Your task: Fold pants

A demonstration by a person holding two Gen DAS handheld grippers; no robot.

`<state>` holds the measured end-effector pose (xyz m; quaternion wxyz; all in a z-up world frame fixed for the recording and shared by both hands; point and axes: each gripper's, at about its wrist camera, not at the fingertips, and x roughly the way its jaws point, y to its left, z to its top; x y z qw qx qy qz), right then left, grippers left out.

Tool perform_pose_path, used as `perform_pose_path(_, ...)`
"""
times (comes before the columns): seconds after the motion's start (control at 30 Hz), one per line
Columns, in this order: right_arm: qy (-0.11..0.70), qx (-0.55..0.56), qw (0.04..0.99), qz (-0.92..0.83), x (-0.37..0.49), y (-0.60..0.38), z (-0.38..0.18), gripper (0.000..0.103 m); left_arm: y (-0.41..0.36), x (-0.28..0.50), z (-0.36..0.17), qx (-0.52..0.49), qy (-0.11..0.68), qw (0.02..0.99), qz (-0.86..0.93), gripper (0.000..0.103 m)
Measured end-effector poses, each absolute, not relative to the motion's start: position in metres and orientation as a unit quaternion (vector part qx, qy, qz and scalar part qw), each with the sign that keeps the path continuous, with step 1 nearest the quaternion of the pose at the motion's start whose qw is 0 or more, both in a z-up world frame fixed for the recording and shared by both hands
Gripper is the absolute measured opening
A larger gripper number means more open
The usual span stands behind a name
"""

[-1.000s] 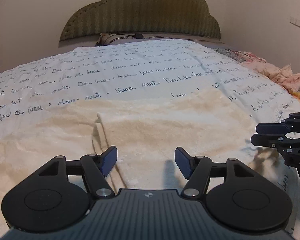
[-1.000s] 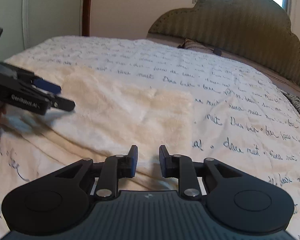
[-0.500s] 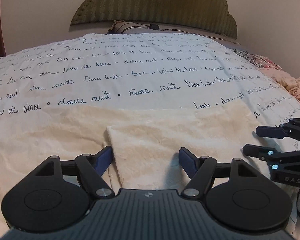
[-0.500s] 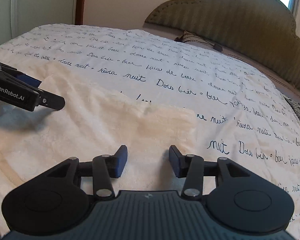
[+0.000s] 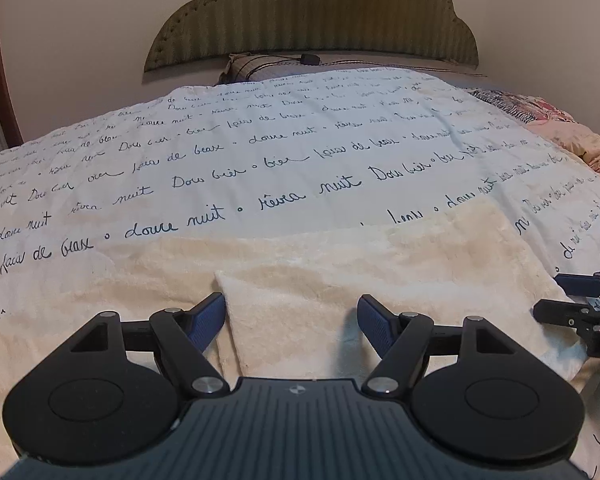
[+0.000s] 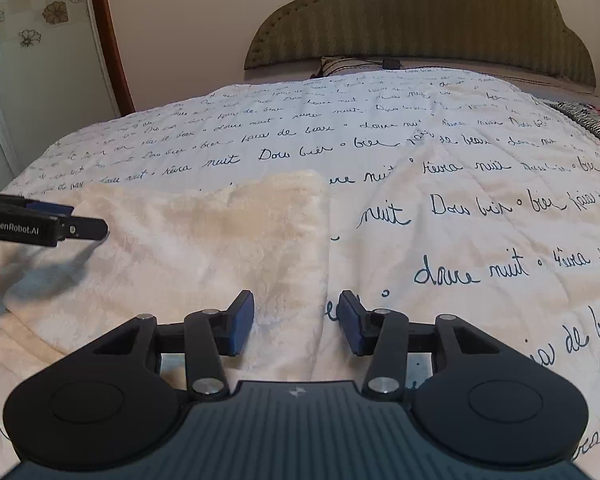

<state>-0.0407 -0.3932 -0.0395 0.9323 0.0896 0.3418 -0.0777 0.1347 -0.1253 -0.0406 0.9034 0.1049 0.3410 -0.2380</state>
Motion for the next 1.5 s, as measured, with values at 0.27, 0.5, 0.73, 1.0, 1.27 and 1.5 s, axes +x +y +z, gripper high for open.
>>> perform_pose_path(0.27, 0.301, 0.022, 0.949, -0.094, -0.055, -0.372, -0.022, 0.054, -0.159, 0.133, -0.022, 0.117, 0.311, 0.909, -0.25, 0.076)
perform_pose_path(0.5, 0.337, -0.002, 0.941, -0.028, -0.049, -0.347, -0.025, 0.051, -0.241, 0.137, -0.042, 0.172, 0.316, 0.88, -0.311, 0.076)
perform_pose_path(0.73, 0.356, 0.007, 0.934, -0.029, -0.062, -0.349, -0.035, 0.05, -0.228, 0.111, -0.058, 0.225, 0.305, 0.872, -0.311, 0.081)
perform_pose_path(1.0, 0.301, 0.024, 0.953, -0.022, -0.062, -0.329, -0.009, 0.051, -0.13, 0.085, -0.062, 0.171, 0.335, 0.879, -0.293, 0.087)
perform_pose_path(1.27, 0.334, -0.025, 0.942, -0.005, -0.036, -0.287, -0.015, 0.054, -0.044, 0.068, -0.045, 0.098, 0.327, 0.911, -0.231, 0.087)
perform_pose_path(1.5, 0.318, 0.021, 0.947, 0.035, 0.015, -0.248, -0.013, 0.057, 0.012, 0.075, -0.035, 0.069, 0.323, 0.932, -0.151, 0.087)
